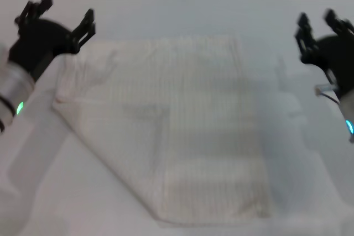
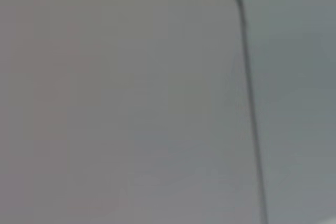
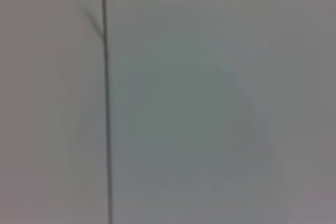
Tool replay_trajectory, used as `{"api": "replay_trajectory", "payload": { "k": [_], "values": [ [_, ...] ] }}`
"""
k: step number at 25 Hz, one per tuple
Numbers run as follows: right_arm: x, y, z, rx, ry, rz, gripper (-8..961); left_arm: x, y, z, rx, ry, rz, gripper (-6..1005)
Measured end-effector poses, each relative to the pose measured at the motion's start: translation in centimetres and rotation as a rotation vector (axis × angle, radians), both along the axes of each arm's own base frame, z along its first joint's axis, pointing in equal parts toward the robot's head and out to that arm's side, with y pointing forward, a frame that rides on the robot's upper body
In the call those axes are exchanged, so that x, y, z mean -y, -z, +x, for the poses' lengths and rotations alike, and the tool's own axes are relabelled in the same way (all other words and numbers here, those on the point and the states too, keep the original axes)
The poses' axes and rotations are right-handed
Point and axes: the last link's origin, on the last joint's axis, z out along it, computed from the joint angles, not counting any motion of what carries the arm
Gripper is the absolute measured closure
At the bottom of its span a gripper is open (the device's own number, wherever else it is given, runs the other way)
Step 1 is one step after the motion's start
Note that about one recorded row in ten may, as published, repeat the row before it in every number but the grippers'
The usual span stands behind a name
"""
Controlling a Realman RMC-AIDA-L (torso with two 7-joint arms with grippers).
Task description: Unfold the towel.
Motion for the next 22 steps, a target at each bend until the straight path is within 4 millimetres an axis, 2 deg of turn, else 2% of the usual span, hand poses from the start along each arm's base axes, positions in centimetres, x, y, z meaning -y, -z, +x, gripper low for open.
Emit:
{"api": "replay_trajectory", "payload": {
  "k": [1,2,3,4,5,6,7,8,10,11,12,15,16,20,22],
  "values": [
    [-1.8,-0.2,-1.5,0.05,0.052,-0.105,322,-1.2,-1.2,3.5,-0.042,-0.008,-0.099,151],
    [-1.8,-0.2,-1.5,0.05,0.052,-0.105,370,-1.4,-1.5,4.7,-0.062,-0.02,-0.143,151],
    [-2.7,-0.4,-2.3,0.062,0.076,-0.155,418,-1.4,-1.5,4.7,-0.062,-0.02,-0.143,150],
    [-3.6,-0.7,-2.9,0.073,0.097,-0.21,466,-1.6,-1.9,6.3,-0.093,-0.039,-0.199,150],
    [-4.4,-1.3,-3.5,0.073,0.108,-0.239,507,-1.6,-1.9,6.3,-0.093,-0.039,-0.199,150],
    [-5.6,-2.2,-4.2,0.072,0.122,-0.346,549,-1.6,-1.9,6.3,-0.093,-0.039,-0.199,150],
    [-5.6,-2.2,-4.2,0.072,0.122,-0.346,591,-1.8,-2.3,8.5,-0.161,-0.089,-0.284,150],
    [-6.4,-2.7,-4.7,0.062,0.119,-0.405,632,-1.7,-2.1,9.3,-0.217,-0.133,-0.341,150],
    [-7.8,-3.6,-5.0,0.023,0.141,-0.514,715,-1.6,-2.1,9.8,-0.247,-0.153,-0.373,150],
    [-9.2,-4.4,-4.8,0.006,0.185,-0.578,753,-1.4,-1.9,10.5,-0.285,-0.188,-0.432,150],
    [-9.2,-4.4,-4.8,0.006,0.185,-0.578,791,-1.3,-1.8,10.7,-0.295,-0.193,-0.45,148],
    [-11.4,-4.7,-4.6,0.015,0.276,-0.672,905,-1.3,-1.8,11.1,-0.305,-0.197,-0.471,143],
    [-12.7,-4.6,-4.7,0.041,0.347,-0.728,910,-1.3,-1.6,11.6,-0.326,-0.204,-0.53,143],
    [-14.2,-4.1,-5.2,0.095,0.43,-0.801,932,-1.3,-1.1,11.7,-0.346,-0.201,-0.582,145],
    [-14.8,-3.6,-5.7,0.129,0.457,-0.841,943,-1.3,-0.2,12.0,-0.347,-0.19,-0.631,145]
  ]
}}
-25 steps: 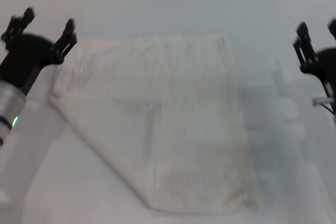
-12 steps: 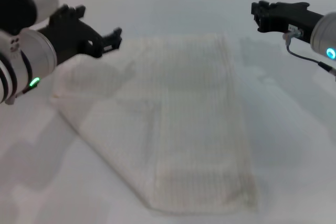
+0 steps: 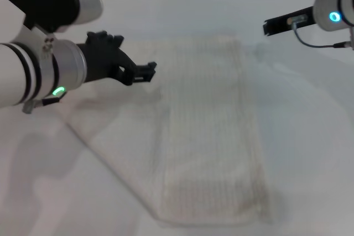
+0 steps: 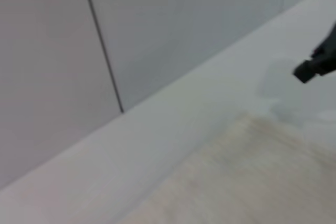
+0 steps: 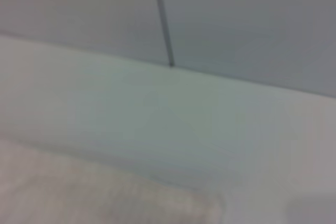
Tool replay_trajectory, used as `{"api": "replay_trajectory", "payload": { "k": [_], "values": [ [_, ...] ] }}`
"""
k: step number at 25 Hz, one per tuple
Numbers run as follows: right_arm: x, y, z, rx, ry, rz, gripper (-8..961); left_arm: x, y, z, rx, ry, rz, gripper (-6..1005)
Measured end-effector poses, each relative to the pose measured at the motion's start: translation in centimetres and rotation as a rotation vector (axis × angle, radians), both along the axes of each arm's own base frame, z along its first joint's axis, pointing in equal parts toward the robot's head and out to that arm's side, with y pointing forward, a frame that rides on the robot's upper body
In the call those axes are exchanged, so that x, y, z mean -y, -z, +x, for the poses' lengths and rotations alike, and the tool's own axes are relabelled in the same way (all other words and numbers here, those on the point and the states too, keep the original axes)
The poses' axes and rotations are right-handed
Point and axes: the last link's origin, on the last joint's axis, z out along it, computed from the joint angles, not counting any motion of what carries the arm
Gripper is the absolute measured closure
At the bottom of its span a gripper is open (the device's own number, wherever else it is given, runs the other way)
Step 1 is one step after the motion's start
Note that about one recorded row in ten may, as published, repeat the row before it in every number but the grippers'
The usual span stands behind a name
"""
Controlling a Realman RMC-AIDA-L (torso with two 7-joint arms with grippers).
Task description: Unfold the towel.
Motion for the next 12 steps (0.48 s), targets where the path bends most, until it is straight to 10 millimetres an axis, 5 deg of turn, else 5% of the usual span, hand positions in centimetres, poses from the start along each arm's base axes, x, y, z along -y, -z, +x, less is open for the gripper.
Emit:
{"api": "replay_trajectory", "payload": {
  "k": [12],
  "values": [
    [-0.9,2.6,-2.5,0.057,0.007,-0.149,953,0.9,4.0,-1.0,-0.059,-0.009,-0.125,149]
  ]
}}
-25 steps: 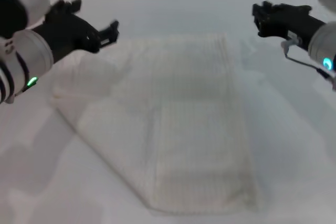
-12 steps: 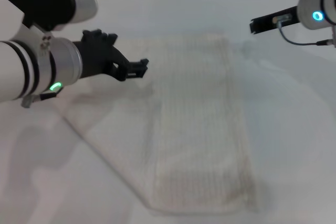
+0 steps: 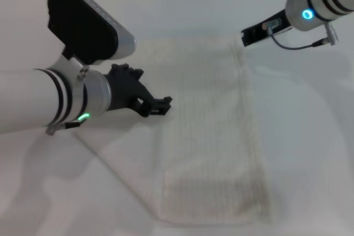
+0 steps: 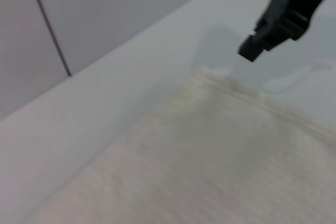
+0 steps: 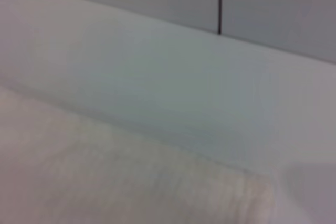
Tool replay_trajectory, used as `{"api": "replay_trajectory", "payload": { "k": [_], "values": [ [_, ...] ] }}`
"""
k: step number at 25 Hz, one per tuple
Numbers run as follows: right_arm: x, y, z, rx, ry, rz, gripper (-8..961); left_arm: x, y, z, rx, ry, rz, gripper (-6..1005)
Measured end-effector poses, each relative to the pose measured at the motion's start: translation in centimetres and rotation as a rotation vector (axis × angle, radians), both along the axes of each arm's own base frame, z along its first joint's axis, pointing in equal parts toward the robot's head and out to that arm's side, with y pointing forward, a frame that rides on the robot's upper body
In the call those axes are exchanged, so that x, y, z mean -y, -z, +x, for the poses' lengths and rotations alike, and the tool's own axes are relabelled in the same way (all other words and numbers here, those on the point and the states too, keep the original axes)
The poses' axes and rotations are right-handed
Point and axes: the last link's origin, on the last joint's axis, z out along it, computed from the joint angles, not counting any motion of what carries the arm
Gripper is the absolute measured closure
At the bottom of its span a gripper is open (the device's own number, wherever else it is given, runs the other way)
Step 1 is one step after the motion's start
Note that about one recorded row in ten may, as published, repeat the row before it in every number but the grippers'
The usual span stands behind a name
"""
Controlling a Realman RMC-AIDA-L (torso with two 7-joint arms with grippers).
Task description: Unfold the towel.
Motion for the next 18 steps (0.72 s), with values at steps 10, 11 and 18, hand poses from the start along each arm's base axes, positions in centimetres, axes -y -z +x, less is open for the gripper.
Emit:
{"api": "replay_trajectory", "payload": {
  "k": [10,11,18],
  "values": [
    [-0.3,1.4,-0.6,0.017,-0.007,-0.033,952,0.0,2.2,-0.3,-0.028,-0.007,-0.061,153],
    [-0.3,1.4,-0.7,0.017,-0.008,-0.033,952,-0.1,2.4,-0.4,-0.031,-0.009,-0.065,153],
    [-0.3,1.5,-0.5,0.021,-0.008,-0.035,951,-0.9,3.5,-0.8,-0.055,-0.046,-0.091,155]
  ]
}}
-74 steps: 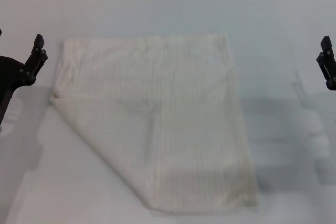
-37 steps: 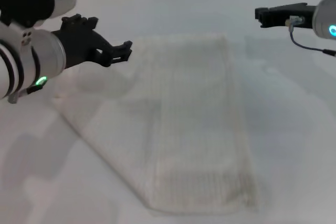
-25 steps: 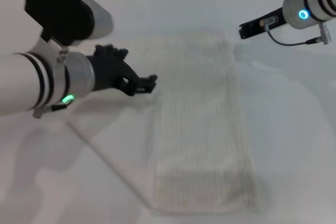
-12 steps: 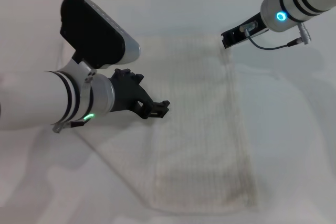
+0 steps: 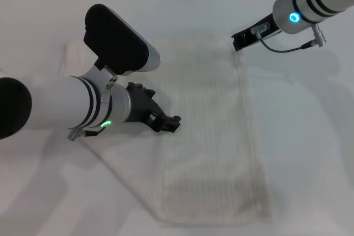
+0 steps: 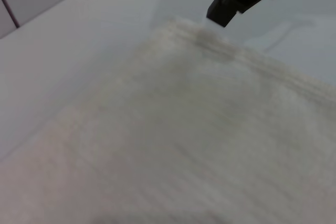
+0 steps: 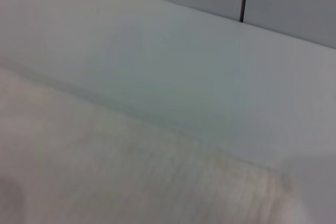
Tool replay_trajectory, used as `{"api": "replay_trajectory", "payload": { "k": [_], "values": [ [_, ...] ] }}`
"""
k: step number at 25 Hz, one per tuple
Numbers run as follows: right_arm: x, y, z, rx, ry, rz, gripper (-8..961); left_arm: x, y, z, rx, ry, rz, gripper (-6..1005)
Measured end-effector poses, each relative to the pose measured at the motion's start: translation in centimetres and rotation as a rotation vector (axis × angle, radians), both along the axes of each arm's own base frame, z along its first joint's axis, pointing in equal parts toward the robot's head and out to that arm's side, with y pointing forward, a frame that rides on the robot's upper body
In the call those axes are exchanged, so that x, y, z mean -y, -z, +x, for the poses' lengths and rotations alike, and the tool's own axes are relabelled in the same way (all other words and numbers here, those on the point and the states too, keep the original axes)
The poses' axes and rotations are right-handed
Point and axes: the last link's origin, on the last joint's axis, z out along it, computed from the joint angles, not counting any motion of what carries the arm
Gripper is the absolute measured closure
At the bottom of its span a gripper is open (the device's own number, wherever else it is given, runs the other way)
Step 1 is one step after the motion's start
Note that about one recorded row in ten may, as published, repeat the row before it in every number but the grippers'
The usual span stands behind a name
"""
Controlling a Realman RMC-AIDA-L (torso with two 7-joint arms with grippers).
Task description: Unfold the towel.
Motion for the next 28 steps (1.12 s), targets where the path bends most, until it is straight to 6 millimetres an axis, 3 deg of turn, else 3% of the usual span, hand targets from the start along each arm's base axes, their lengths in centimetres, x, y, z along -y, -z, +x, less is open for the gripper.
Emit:
{"api": "replay_trajectory", "payload": {
  "k": [8,15,22,28],
  "values": [
    [0.1,0.6,0.4,0.01,0.007,-0.017,950,-0.2,-0.1,0.3,-0.014,-0.039,-0.03,158],
    [0.1,1.6,0.6,0.024,0.005,-0.03,950,0.0,-0.4,0.9,-0.022,-0.041,-0.049,397],
    [0.3,2.8,0.8,0.05,0.011,-0.056,949,0.2,-0.9,1.7,-0.014,-0.019,-0.045,841],
    [0.4,3.2,0.8,0.06,0.012,-0.066,948,0.3,-1.1,2.0,-0.013,-0.015,-0.048,961]
  ]
}}
